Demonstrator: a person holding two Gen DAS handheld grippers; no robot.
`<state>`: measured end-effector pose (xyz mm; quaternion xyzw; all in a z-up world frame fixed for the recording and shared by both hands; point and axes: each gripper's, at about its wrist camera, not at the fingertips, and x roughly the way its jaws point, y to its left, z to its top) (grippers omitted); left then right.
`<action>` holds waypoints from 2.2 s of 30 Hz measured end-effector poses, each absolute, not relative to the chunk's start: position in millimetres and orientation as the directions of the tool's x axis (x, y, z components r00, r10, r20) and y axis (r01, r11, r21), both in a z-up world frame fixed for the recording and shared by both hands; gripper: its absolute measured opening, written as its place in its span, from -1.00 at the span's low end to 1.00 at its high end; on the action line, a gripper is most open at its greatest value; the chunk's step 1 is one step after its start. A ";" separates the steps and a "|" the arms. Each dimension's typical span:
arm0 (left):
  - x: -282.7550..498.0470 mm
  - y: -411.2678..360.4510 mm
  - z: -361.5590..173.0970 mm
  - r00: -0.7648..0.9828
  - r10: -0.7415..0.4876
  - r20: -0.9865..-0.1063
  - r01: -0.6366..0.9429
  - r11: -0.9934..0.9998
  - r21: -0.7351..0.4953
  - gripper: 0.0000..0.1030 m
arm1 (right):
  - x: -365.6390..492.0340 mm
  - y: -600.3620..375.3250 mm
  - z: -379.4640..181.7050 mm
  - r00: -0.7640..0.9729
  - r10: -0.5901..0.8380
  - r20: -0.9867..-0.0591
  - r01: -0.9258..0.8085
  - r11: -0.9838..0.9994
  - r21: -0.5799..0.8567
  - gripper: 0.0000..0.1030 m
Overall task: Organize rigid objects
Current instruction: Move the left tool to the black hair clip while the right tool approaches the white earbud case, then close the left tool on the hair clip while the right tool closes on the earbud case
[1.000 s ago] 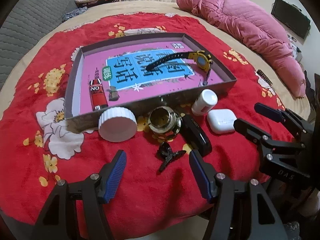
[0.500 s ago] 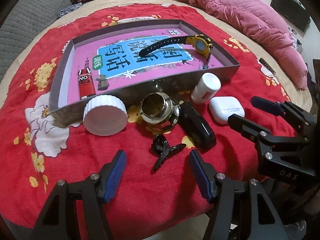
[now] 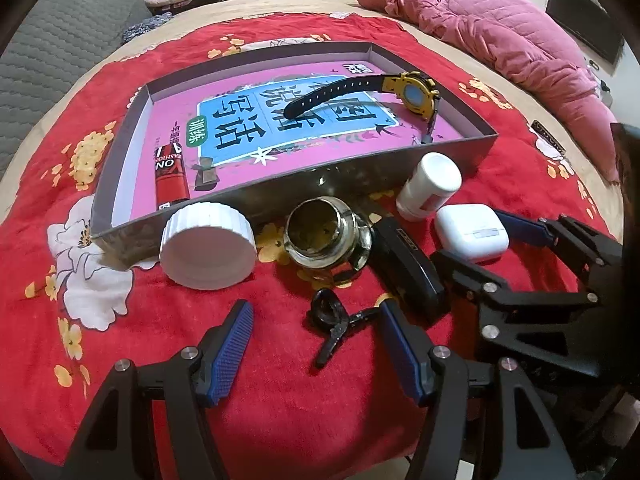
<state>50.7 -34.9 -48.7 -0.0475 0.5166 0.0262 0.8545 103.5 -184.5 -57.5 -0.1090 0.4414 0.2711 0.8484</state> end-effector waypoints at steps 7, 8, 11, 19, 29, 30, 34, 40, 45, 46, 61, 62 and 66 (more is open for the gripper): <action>50.4 -32.3 -50.8 0.469 -0.019 -0.883 -0.092 0.993 -0.070 0.25 | 107.6 -184.3 -62.8 0.452 0.370 -0.811 -0.542 0.837 0.080 0.50; 50.0 -32.2 -51.0 0.469 -0.019 -0.883 -0.090 0.994 -0.069 0.25 | 108.4 -185.1 -63.1 0.448 0.373 -0.812 -0.540 0.837 0.087 0.50; 49.6 -29.8 -51.2 0.470 -0.031 -0.882 -0.092 0.992 -0.084 0.20 | 108.8 -185.3 -63.4 0.446 0.373 -0.813 -0.539 0.838 0.089 0.50; 48.0 -20.9 -50.5 0.473 -0.031 -0.881 -0.114 0.989 -0.097 -0.26 | 109.8 -186.9 -61.8 0.452 0.374 -0.810 -0.533 0.841 0.092 0.45; 44.1 -10.8 -45.1 0.494 -0.069 -0.867 -0.131 0.980 -0.152 -0.31 | 113.8 -195.9 -58.0 0.452 0.398 -0.799 -0.526 0.842 0.122 0.26; 43.9 -10.1 -44.5 0.495 -0.070 -0.866 -0.133 0.979 -0.155 -0.31 | 114.5 -196.7 -57.5 0.452 0.399 -0.798 -0.524 0.842 0.125 0.26; 41.7 -8.1 -41.4 0.503 -0.081 -0.860 -0.135 0.976 -0.171 -0.31 | 114.3 -198.6 -54.9 0.460 0.400 -0.793 -0.520 0.845 0.124 0.26; 39.2 -5.1 -34.0 0.523 -0.083 -0.848 -0.141 0.973 -0.182 -0.31 | 117.4 -209.7 -50.1 0.476 0.400 -0.783 -0.488 0.861 0.143 0.26; 37.4 -3.2 -29.0 0.536 -0.075 -0.841 -0.148 0.972 -0.181 -0.31 | 119.3 -219.6 -44.0 0.499 0.401 -0.769 -0.465 0.872 0.153 0.26; 37.0 -3.3 -28.0 0.537 -0.074 -0.840 -0.147 0.972 -0.180 -0.31 | 118.9 -221.0 -41.9 0.508 0.401 -0.763 -0.462 0.874 0.152 0.26; 34.5 -5.0 -12.7 0.569 -0.053 -0.820 -0.142 0.977 -0.161 -0.31 | 103.6 -215.7 -11.3 0.601 0.446 -0.663 -0.520 0.848 0.099 0.26; 34.3 -4.9 -12.1 0.571 -0.052 -0.819 -0.142 0.977 -0.161 -0.31 | 103.3 -215.9 -10.7 0.603 0.448 -0.660 -0.522 0.847 0.097 0.27; 34.5 -3.7 -8.9 0.580 -0.048 -0.813 -0.148 0.976 -0.163 -0.31 | 101.0 -216.0 -6.7 0.610 0.467 -0.640 -0.534 0.839 0.103 0.27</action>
